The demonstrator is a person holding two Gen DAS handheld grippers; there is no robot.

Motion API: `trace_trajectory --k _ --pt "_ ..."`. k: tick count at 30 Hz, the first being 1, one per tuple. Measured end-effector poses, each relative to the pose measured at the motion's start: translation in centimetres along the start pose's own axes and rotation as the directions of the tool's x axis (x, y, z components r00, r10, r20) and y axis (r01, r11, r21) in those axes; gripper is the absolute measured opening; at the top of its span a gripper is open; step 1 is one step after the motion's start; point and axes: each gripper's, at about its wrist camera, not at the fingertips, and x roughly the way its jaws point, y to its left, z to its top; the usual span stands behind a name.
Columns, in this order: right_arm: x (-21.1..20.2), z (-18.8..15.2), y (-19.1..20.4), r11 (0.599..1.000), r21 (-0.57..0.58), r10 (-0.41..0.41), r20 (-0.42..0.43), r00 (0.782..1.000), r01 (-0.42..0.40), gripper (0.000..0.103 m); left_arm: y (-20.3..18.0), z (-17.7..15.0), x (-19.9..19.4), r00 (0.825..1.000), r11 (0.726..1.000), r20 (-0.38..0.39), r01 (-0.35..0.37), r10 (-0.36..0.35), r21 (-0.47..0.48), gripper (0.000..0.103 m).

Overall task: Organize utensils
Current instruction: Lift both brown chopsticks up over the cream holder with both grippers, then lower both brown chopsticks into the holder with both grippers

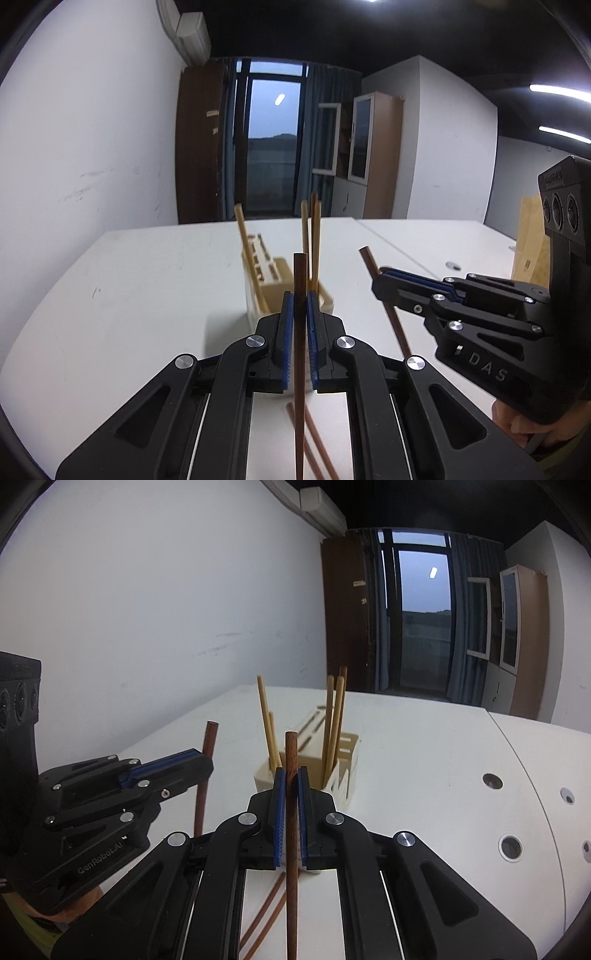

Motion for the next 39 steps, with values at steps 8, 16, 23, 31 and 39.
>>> trace_trajectory --k 8,16,23,31,39 --pt "0.4 1.5 -0.9 1.0 -0.001 -0.009 0.057 0.998 0.009 0.007 -0.5 1.6 0.1 0.997 1.0 0.075 -0.009 0.008 0.01 0.007" --pt "0.9 2.3 -1.3 1.0 -0.002 -0.006 0.123 0.992 0.006 0.007 0.3 2.0 1.0 0.995 1.0 0.095 -0.011 0.013 -0.019 0.007" --pt "0.6 3.4 -1.4 1.0 -0.02 0.002 0.231 0.973 0.003 0.007 1.0 3.3 0.0 0.982 0.999 0.189 0.001 0.006 -0.036 0.007" --pt "0.8 4.3 -2.7 0.999 0.012 0.034 0.338 0.941 -0.04 0.007 1.1 3.6 -0.9 0.958 0.999 0.285 0.023 -0.009 -0.045 0.007" --pt "0.5 4.8 -3.4 0.997 0.019 0.055 0.465 0.884 -0.072 0.007 0.8 4.0 -2.5 0.904 0.999 0.428 0.011 0.013 -0.053 0.007"
